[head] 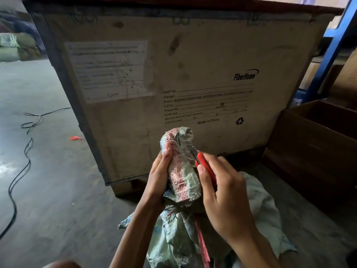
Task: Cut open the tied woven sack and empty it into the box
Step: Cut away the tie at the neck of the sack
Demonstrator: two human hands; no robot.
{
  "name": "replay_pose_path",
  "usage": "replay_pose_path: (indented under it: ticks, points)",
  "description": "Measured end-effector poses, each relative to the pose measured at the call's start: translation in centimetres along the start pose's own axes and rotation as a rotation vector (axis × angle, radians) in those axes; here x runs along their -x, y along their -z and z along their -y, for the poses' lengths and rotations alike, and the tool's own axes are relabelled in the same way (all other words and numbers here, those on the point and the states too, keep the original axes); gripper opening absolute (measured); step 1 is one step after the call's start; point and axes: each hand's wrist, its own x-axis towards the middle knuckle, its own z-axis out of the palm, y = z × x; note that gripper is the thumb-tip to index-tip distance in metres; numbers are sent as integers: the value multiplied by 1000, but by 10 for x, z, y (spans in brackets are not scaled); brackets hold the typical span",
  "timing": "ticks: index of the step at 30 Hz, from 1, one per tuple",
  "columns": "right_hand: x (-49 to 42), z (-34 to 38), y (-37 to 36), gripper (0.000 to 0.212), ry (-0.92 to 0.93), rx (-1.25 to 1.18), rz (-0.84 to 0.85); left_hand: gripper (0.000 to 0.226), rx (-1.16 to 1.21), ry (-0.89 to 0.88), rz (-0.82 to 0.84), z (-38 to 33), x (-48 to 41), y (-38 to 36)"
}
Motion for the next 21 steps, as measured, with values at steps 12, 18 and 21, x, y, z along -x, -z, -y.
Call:
replay_pose_path:
  ticks: [12, 18, 21]
  points:
    - [0, 5, -2, 38, 12, 114, 64, 59, 73, -51, 34, 2, 2, 2]
    - [0, 6, 0, 39, 12, 153, 86, 46, 28, -108, 41, 0, 3, 0]
    - [3, 8, 0, 40, 13, 172, 126, 36, -21, -164, 3, 0, 4, 1]
